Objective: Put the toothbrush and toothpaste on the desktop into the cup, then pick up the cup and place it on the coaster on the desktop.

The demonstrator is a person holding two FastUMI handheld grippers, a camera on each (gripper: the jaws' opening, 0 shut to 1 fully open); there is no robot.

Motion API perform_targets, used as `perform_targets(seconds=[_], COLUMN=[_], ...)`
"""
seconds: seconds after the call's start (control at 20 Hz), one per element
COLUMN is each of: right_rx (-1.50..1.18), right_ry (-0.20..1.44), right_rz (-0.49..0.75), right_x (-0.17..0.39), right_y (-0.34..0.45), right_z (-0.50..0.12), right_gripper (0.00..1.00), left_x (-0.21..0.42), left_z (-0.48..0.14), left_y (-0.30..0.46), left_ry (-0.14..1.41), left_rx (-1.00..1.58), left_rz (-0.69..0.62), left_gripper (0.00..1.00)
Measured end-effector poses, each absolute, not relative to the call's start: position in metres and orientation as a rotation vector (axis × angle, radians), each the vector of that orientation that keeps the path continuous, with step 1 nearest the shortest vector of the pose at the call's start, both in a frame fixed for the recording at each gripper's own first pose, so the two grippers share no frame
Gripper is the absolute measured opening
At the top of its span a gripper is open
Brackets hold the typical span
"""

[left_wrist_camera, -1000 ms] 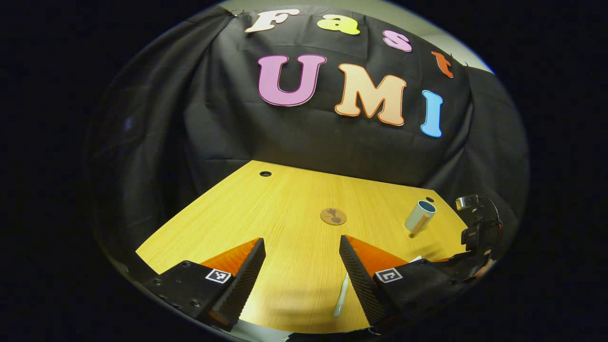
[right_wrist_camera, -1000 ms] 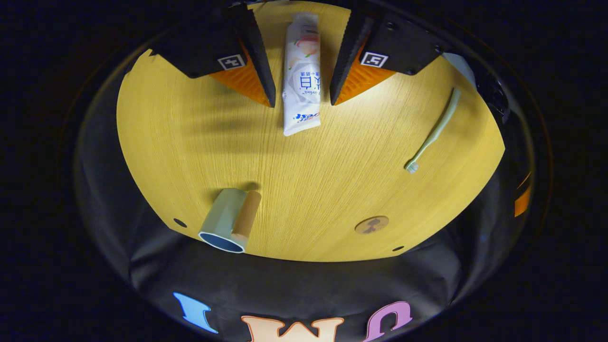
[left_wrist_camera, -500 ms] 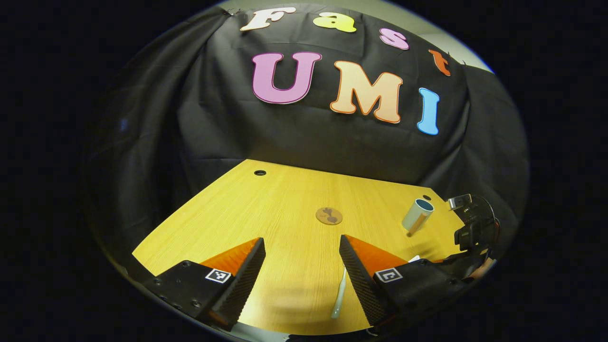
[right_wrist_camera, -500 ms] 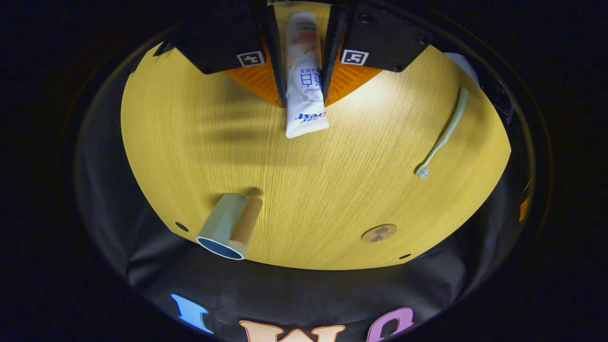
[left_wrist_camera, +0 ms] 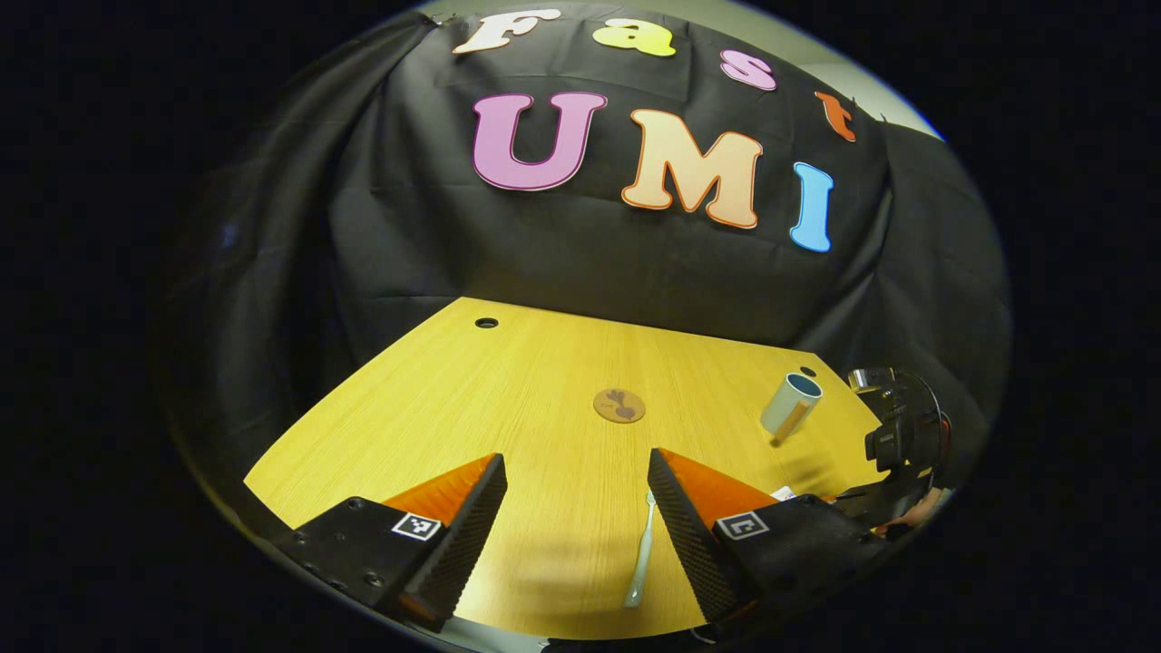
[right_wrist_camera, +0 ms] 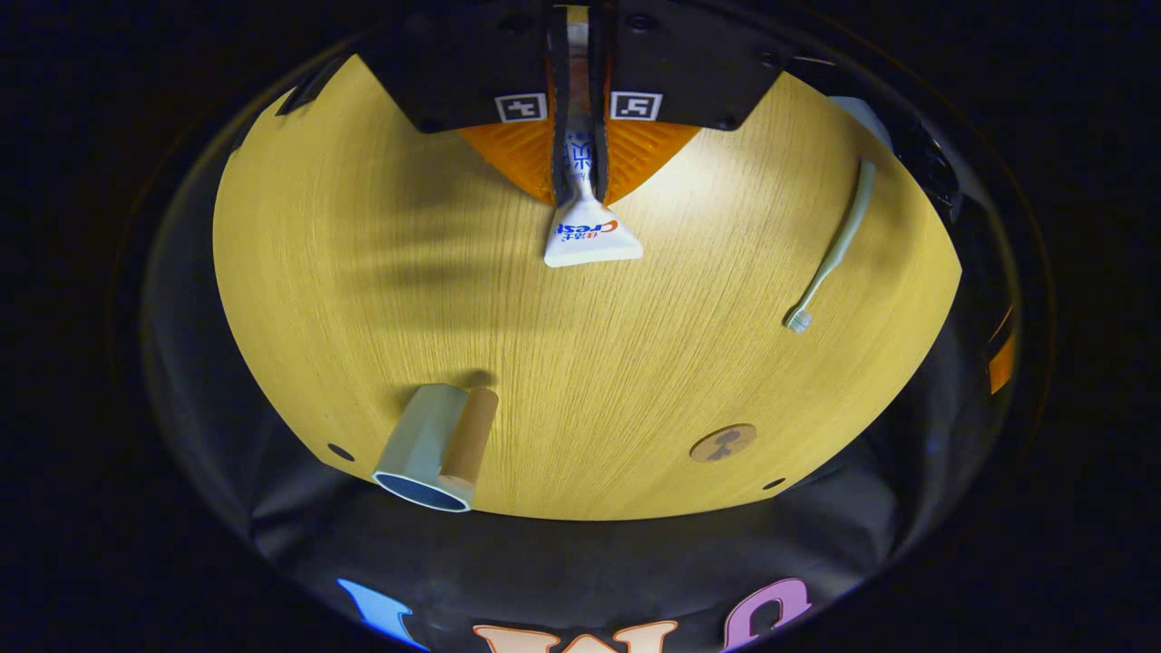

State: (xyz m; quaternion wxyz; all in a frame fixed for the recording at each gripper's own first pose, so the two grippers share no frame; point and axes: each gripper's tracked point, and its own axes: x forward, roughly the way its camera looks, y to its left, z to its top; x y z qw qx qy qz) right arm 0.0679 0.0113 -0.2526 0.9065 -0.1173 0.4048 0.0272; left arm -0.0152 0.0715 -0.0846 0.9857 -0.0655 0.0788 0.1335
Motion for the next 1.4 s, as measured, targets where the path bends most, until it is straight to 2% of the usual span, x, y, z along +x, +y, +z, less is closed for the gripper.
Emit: perform_targets(seconds=[0.3, 0.5, 0.55, 0.75, 1.1, 1.4], right_rx=[-0.260, -0.271, -0.268, -0.261, -0.258, -0.237], right_ry=[0.863, 0.864, 0.865, 0.862, 0.864, 0.868], right_rz=[0.108, 0.109, 0.110, 0.120, 0.129, 0.136], right_x=[0.069, 0.069, 0.069, 0.069, 0.069, 0.069], right_y=[0.011, 0.012, 0.012, 0.011, 0.011, 0.011], right_z=[-0.253, -0.254, -0.254, -0.254, -0.254, -0.254], right_gripper=[0.08, 0.08, 0.08, 0.08, 0.08, 0.08], left_x=[0.005, 0.013, 0.015, 0.028, 0.043, 0.043], left_z=[-0.117, -0.154, -0.162, -0.186, -0.211, -0.232], left_y=[0.039, 0.023, 0.019, 0.003, -0.005, 0.001], left_ry=[0.298, 0.458, 0.491, 0.583, 0.666, 0.721], left_rx=[-0.119, -0.094, -0.081, -0.048, -0.038, -0.017], left_rz=[0.146, 0.082, 0.065, -0.008, -0.010, 0.012], left_gripper=[0.93, 0.92, 0.86, 0.83, 0.82, 0.73])
